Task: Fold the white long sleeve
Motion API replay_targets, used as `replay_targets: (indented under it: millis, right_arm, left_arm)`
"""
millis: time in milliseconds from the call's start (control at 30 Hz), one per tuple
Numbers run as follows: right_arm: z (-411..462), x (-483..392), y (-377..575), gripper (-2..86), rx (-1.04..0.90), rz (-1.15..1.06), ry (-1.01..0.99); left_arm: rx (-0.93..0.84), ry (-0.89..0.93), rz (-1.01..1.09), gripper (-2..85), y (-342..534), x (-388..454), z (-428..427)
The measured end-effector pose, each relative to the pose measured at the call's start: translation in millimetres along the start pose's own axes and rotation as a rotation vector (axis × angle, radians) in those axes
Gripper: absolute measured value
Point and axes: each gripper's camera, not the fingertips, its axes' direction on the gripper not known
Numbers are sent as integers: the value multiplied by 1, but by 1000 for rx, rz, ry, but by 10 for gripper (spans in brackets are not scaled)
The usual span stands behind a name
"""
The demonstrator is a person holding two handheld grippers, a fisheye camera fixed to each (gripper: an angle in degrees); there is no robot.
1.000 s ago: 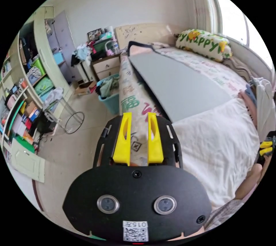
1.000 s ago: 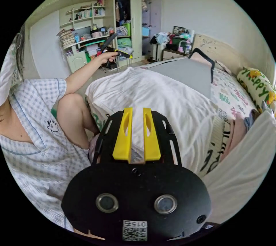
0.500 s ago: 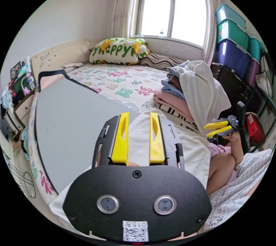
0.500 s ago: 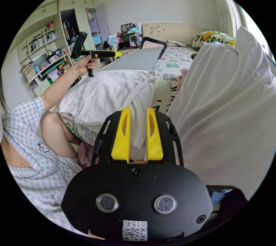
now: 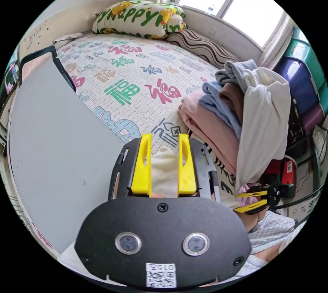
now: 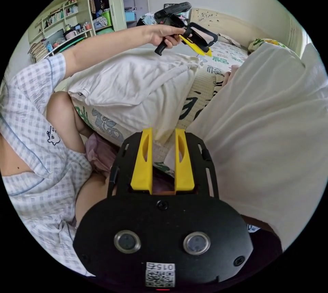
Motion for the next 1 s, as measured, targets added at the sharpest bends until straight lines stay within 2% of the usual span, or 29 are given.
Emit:
replay_targets:
  millis: [200,400,600,733,800,900,1000]
  right_arm:
    - [-2,18,7,76,17,23,-29]
    - [-10,25,13,37,32,-7,-59]
    - [-43,46,33,12,177,117,-44]
    - [-62,44,38,7,221,159,78]
    - [-72,42,40,7,246,180,113]
    - [-79,39,41,7,262,211,158]
    - [-68,34,35,9,198,178,143]
  left_arm:
    - [-147,-139,58,85,-17,0,25]
    - [-193,-83,81,10,-30,-4,31]
    - [-85,-84,114,-2,-38,8,13]
    - [121,-11,79,-2,-47,13,-26]
    - [161,36,73,1,-51,14,-39]
    - [37,56,132,12,-54,19,-33]
    - [-61,-32,121,49,-45,15,-10]
